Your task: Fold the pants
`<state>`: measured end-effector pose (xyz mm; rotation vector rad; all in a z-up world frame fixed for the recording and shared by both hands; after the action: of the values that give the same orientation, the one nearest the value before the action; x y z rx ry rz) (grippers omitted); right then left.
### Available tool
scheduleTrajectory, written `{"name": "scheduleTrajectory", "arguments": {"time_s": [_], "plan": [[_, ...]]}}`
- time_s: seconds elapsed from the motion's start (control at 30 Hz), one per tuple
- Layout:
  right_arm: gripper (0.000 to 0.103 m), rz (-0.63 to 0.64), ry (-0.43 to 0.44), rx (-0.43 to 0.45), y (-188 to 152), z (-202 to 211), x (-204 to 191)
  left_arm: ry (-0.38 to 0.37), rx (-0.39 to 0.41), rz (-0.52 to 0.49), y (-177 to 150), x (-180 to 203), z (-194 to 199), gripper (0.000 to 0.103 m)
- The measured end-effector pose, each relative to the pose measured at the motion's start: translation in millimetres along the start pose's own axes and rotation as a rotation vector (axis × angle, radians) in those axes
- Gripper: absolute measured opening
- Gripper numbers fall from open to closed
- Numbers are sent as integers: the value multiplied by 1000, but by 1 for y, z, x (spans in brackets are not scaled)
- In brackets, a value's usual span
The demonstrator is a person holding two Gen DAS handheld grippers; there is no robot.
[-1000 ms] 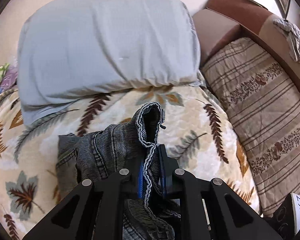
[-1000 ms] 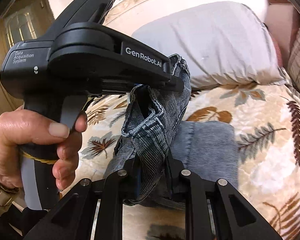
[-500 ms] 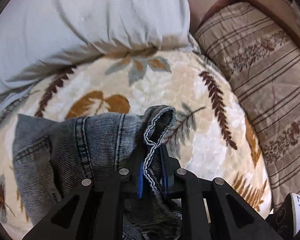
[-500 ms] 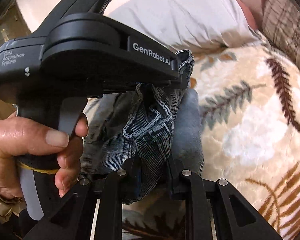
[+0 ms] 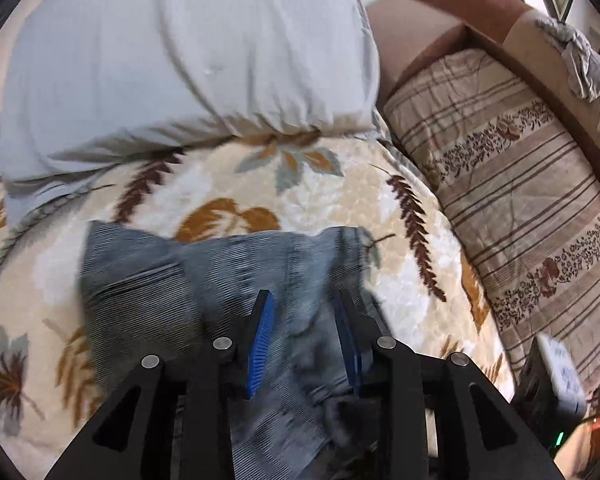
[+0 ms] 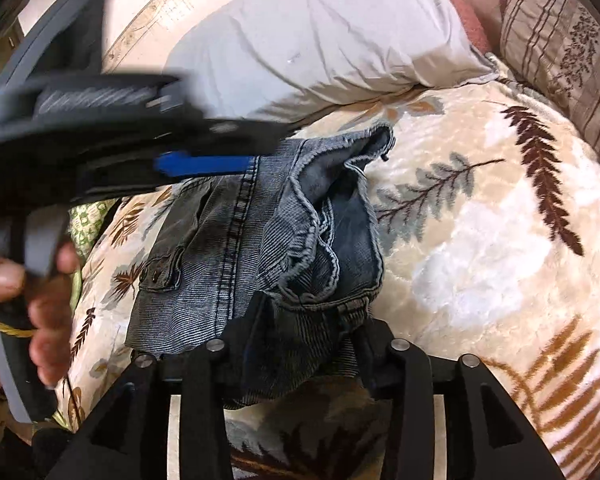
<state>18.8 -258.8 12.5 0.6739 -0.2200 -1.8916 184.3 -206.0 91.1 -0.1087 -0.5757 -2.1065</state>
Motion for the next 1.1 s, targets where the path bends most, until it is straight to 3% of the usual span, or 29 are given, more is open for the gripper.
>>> {"name": "scheduleTrajectory", "arguments": {"time_s": [0.33, 0.57, 0.63, 0.83, 1.1], "plan": [[44, -3, -77, 42, 0, 26, -11, 58, 18, 82, -68, -54, 43, 31], [47, 53, -141, 70, 15, 35, -31, 154, -2, 33, -105, -54, 50, 31], [47, 62, -183, 68, 17, 29, -32, 162, -8, 27, -109, -54, 46, 32], [32, 92, -338, -36, 8, -3, -15, 181, -15, 14, -110, -49, 29, 32], [32, 121, -382, -52, 2, -14, -12, 168, -35, 46, -104, -58, 11, 33]]}}
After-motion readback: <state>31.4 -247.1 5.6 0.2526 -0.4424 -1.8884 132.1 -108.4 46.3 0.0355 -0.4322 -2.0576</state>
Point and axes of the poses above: each gripper's, at about its wrist camera, not at the fingertips, and z roughly against the way its jaws point, x to its right, y to its top, the point moved 3 cm from there along -z, roughly the way its jaws point, and after that the axes turned 9 degrees about -x, right-handed, at the moved point
